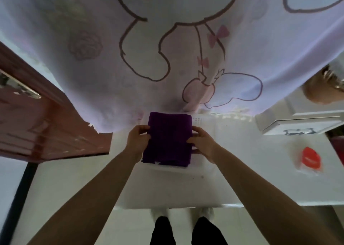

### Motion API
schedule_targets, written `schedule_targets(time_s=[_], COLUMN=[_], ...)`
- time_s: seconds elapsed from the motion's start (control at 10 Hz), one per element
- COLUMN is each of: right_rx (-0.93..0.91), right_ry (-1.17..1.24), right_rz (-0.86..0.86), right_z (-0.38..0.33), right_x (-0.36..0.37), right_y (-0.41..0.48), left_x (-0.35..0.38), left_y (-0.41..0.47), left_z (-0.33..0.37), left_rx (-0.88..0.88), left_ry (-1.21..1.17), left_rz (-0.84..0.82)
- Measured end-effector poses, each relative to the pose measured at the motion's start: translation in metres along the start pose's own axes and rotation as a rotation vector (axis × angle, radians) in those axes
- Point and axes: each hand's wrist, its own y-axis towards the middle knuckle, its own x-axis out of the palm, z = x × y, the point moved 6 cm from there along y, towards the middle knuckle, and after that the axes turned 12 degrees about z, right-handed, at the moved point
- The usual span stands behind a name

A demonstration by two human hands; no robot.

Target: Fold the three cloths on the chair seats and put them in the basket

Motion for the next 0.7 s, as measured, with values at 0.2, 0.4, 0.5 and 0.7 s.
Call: schedule_targets(time_s=[0.2, 0.4, 0.5, 0.7], right_rx=[0.039, -0.076, -0.123, -0.297], right_ry=[-0.018, -0.246, -0.317, -0.675], right_rz=[0.126, 0.237, 0.263, 0.252], right_z=[0.041, 0.05, 0.05, 0.035], right_x=[0.016, 0.017, 0.018, 0.027], right_y=[0.034, 0.041, 0.039, 0.027], left_x=[0.018, 0.037, 0.036, 0.033], left_y=[0.034, 0.037, 0.034, 0.032], left_z=[-0.034, -0.062, -0.064, -0.046], left_rx=[0.107, 0.221, 0.225, 0.364], left_ry=[0.194, 0.345, 0.298, 0.437], left_rz=[0.006, -0.054, -0.062, -0.155])
